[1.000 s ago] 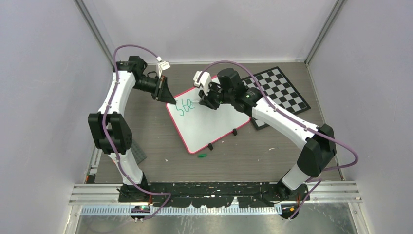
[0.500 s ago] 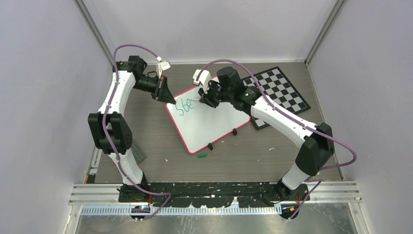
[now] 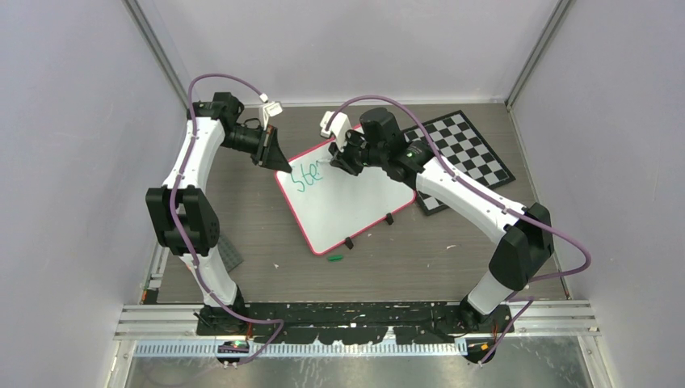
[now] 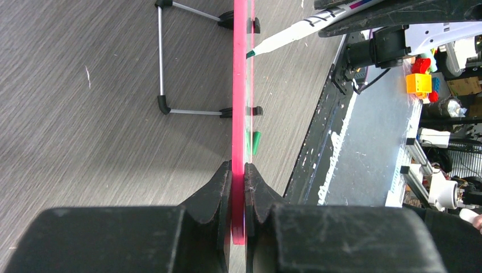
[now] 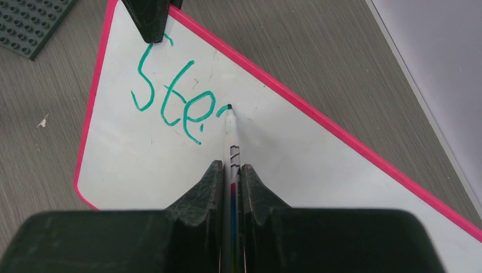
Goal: Write a sentence on the whiteboard
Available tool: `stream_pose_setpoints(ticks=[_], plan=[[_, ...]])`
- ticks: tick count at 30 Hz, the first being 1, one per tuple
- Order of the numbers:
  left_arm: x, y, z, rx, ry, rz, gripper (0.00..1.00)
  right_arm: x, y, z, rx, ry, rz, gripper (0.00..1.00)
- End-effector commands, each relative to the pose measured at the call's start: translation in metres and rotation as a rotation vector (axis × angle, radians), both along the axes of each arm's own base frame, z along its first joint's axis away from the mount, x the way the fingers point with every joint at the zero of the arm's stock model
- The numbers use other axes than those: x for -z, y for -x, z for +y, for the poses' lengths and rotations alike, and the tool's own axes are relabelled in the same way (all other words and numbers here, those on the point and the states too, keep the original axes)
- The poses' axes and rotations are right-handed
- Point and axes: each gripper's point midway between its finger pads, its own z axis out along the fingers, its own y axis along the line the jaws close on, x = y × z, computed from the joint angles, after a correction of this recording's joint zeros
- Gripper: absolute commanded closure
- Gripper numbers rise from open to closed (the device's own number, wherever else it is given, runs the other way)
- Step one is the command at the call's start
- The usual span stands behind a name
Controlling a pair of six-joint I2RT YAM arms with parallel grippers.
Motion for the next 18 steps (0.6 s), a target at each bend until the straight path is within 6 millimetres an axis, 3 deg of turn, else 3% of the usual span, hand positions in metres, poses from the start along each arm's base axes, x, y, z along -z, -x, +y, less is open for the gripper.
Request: stream_pose_setpoints(ticks=[1, 18], plan=[[0.003, 0.009, -0.009, 0.034, -0.017, 0.026, 1.0, -0.011, -0.007, -0.006, 0.022, -0.008, -0.048, 1.0], [0.007, 0.011, -0.009, 0.032, -0.014, 0.036, 1.0, 0.028, 0.033, -0.017, -0.01, 0.047, 0.058, 1.0]])
